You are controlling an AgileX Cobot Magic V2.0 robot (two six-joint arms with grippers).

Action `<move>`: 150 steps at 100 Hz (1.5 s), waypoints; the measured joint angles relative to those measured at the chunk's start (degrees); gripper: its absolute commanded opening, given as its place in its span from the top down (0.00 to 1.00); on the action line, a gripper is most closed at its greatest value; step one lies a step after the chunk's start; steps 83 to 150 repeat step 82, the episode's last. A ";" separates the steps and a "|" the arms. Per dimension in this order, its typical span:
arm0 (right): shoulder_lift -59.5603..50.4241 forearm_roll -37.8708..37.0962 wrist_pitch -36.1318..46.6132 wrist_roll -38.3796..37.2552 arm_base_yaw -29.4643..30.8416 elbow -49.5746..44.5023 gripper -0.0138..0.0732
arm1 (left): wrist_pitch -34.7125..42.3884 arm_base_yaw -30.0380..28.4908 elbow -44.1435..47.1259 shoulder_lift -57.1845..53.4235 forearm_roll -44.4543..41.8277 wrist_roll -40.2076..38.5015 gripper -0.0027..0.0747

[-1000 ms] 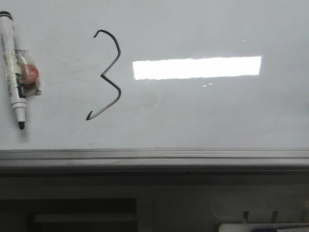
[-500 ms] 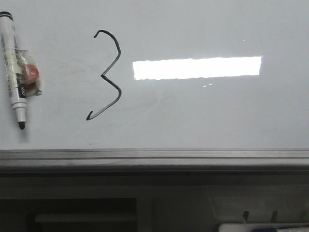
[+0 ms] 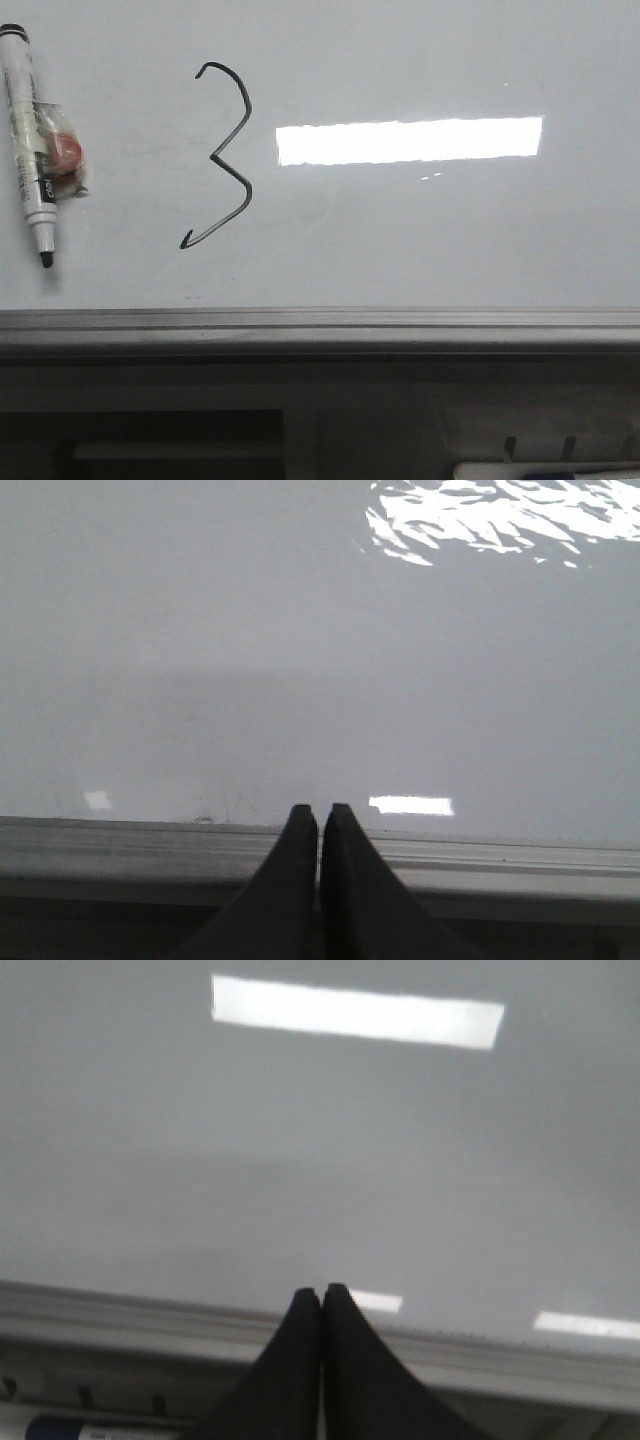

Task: Write number 3 on whiteboard

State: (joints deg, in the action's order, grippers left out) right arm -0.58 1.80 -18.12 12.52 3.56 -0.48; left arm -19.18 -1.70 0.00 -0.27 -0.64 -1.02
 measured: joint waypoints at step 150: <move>0.00 0.00 -0.92 -0.35 0.00 0.12 0.89 | 0.00 0.00 0.00 0.00 0.00 0.00 0.99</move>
